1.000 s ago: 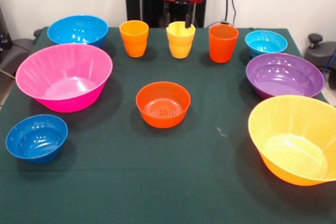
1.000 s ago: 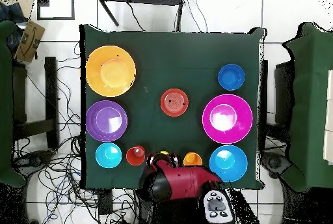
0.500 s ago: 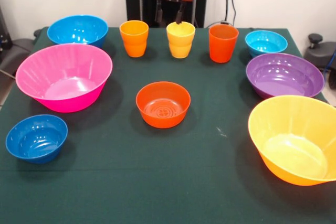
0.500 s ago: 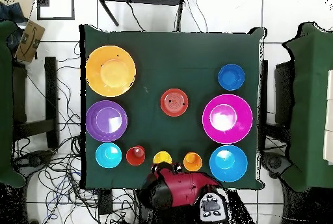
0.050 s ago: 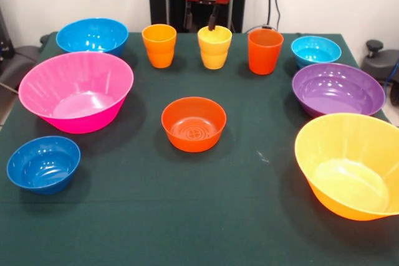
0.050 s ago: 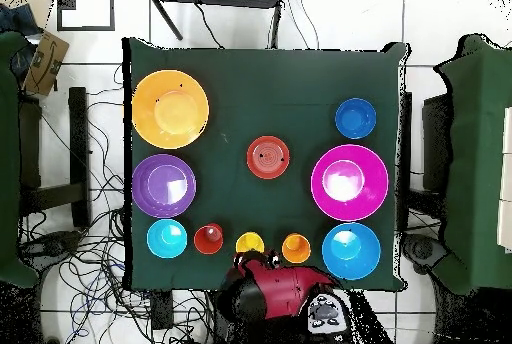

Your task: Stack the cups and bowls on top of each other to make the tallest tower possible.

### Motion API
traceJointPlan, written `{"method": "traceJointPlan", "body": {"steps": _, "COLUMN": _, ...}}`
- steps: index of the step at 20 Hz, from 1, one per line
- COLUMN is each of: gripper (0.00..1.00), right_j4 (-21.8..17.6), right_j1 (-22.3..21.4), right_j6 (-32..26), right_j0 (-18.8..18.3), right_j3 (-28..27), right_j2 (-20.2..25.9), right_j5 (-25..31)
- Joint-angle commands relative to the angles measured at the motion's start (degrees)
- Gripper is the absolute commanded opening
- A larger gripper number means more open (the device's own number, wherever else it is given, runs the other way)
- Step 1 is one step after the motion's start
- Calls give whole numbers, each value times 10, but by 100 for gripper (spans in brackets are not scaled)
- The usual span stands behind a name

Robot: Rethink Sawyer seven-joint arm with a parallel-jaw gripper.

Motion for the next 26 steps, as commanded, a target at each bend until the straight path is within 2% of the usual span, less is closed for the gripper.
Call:
{"method": "traceJointPlan", "body": {"steps": 1, "gripper": 100, "right_j4": -30, "right_j1": 34, "right_j6": 63, "right_j0": 10, "right_j3": -20, "right_j2": 23, "right_j5": -75}}
{"method": "traceJointPlan", "body": {"steps": 4, "gripper": 100, "right_j4": -29, "right_j1": 37, "right_j6": 62, "right_j0": 5, "right_j3": -19, "right_j2": 28, "right_j5": -88}}
{"method": "traceJointPlan", "body": {"steps": 14, "gripper": 100, "right_j4": -20, "right_j1": 59, "right_j6": 50, "right_j0": 39, "right_j3": -36, "right_j2": -18, "right_j5": -109}}
{"method": "traceJointPlan", "body": {"steps": 21, "gripper": 100, "right_j4": -32, "right_j1": 70, "right_j6": 48, "right_j0": 15, "right_j3": -37, "right_j2": 7, "right_j5": -101}}
{"method": "traceJointPlan", "body": {"steps": 26, "gripper": 100, "right_j4": -29, "right_j1": 92, "right_j6": 54, "right_j0": 21, "right_j3": -44, "right_j2": 7, "right_j5": -131}}
